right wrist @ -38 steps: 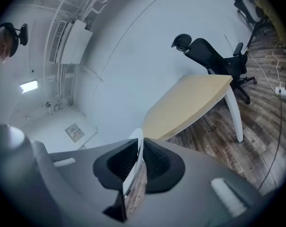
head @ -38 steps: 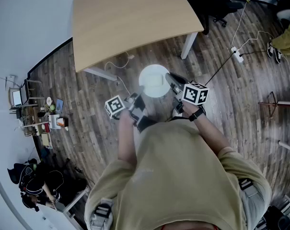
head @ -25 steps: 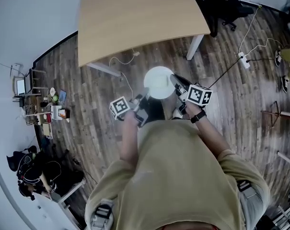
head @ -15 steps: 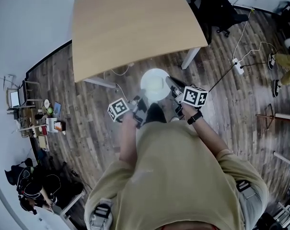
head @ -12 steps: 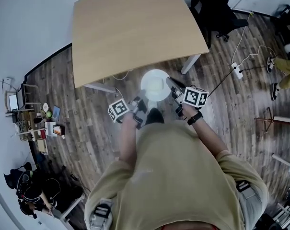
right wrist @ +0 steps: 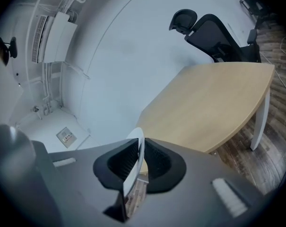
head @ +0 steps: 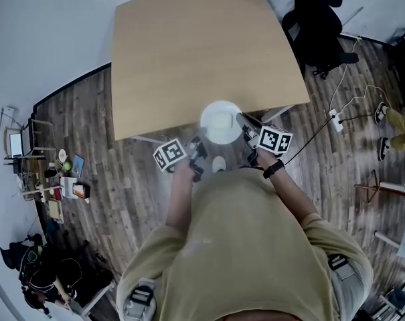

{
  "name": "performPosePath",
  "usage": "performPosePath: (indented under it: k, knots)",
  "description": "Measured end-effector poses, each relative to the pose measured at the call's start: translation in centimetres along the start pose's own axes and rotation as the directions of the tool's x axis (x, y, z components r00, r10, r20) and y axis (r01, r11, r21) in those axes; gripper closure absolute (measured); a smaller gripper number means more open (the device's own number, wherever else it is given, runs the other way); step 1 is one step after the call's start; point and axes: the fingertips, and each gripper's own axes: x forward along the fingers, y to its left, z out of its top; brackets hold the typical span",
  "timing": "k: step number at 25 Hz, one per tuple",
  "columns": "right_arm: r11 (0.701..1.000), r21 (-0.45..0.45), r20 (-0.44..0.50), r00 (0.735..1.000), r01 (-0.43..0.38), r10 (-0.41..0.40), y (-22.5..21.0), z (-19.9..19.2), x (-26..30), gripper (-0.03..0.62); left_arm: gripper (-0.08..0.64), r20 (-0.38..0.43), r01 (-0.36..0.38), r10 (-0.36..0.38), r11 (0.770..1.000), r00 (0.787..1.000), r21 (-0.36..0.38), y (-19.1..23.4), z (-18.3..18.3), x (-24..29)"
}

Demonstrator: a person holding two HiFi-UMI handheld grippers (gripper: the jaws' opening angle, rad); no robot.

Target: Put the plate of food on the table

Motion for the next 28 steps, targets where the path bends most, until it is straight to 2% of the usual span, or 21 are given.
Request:
performPosePath:
  k: [4,10,13,17,28]
  knots:
    - [1.0,0.019,-0.023,0.999,0.023,-0.023,-0.6,-1.0,2.6,0.558,0.54,-0.018,0.0,-0.001,1.0,1.0,-0.009,1.7,3.0,0.4]
    - [0.997,0.033,-0.032,0.998,0.064,-0.063,-3.0,0.3,4.9,0.548,0.541,-0.026,-0.009,0.008,0.999,1.0,-0.034,3.0,5.4,3.8]
    - [0.998,0.019,-0.056,0.996,0.068,-0.067,-5.1,0.8,6.1,0.544,0.541,-0.014,0.001,-0.001,1.0,1.0,-0.021,3.6,6.5,5.8]
    - [0.998,-0.004,-0.101,0.993,0.069,-0.069,-7.5,2.9,8.7,0.541,0.543,-0.024,-0.022,0.022,1.0,0.999,0.012,4.4,8.5,9.2]
    - [0.996,0.034,-0.139,0.987,0.084,-0.079,-12.4,9.1,13.6,0.542,0.541,-0.016,-0.092,0.092,0.996,0.996,-0.016,4.7,12.9,17.0]
